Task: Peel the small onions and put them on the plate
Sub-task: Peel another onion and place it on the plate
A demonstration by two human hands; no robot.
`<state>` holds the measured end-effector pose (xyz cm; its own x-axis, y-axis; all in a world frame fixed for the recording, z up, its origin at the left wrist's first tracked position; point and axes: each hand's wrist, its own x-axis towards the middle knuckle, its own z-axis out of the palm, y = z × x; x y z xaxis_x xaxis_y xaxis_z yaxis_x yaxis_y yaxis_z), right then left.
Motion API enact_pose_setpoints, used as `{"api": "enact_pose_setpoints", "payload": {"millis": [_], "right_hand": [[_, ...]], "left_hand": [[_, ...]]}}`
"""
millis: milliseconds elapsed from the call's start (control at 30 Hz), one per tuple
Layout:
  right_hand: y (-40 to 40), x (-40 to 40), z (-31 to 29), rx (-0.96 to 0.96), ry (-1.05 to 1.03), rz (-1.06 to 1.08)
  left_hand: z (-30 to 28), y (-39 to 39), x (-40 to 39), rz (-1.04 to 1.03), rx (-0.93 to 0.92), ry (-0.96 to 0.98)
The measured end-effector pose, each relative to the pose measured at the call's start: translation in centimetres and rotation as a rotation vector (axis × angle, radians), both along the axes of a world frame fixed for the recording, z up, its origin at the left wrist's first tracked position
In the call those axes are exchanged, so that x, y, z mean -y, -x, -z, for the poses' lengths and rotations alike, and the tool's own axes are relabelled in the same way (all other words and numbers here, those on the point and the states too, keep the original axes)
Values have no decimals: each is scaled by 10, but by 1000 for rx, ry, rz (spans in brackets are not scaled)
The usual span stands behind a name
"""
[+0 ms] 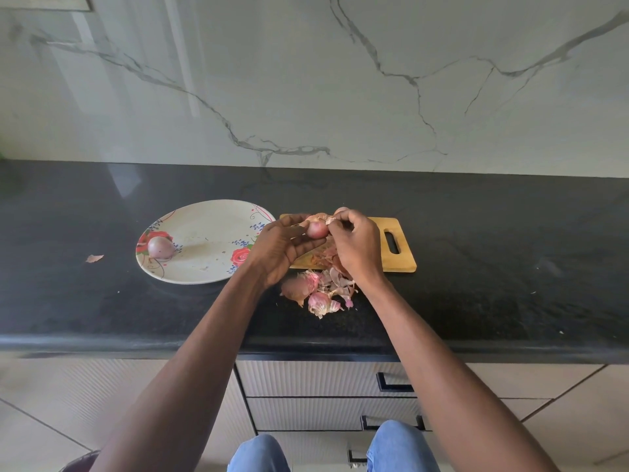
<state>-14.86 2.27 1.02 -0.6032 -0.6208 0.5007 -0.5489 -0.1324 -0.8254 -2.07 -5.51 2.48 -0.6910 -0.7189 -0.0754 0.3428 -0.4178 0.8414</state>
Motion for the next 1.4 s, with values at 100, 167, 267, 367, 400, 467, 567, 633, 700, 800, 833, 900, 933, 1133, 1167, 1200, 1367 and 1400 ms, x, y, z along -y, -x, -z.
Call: {"api": "enact_pose_setpoints", "payload": {"millis": [100, 167, 267, 367, 400, 467, 567, 633, 700, 800, 833, 900, 933, 1133, 1167, 1200, 1367, 1400], "right_hand": [[1, -1, -4, 164, -6, -59], [2, -1, -4, 283, 9, -90], [4, -1, -3, 343, 19, -101], [3, -2, -4, 343, 12, -115], [3, -2, -5, 343, 11, -118], [2, -4, -6, 352, 9, -126], [3, -3, -7, 388, 1, -173], [3, -2, -7, 389, -21, -207], [3, -1, -4, 296, -84, -169], [3, 0, 2, 59, -158, -54], [3, 0, 3, -4, -147, -46], [3, 0, 3, -77, -101, -71], [4, 0, 5, -99, -78, -82], [4, 4, 7, -199, -34, -116], [4, 3, 6, -212, -32, -119], [4, 3, 7, -223, -36, -122], [2, 3, 8, -282, -19, -121], [1, 3, 7, -296, -17, -115]], "left_hand": [[-2, -1, 0, 5, -29, -54], [-2, -2, 1, 14, -51, -85], [-1, -2, 1, 15, -55, -108], [-1, -3, 2, -3, -70, -128], [-1, -3, 3, -6, -76, -133], [-1, -3, 4, -17, -81, -141], [0, -4, 6, -83, -101, -155], [0, -5, 8, -120, -117, -161], [1, -5, 9, -131, -110, -145], [1, -5, 9, -123, -69, -91], [1, -4, 9, -118, -55, -76], [0, -4, 8, -101, -40, -58], [0, -4, 7, -90, -39, -53], [1, -3, 7, -61, 24, -20], [1, -4, 7, -64, 36, -15], [1, -4, 7, -68, 49, -8], [3, -3, 8, -99, 80, -6], [3, -3, 9, -103, 82, -9]]}}
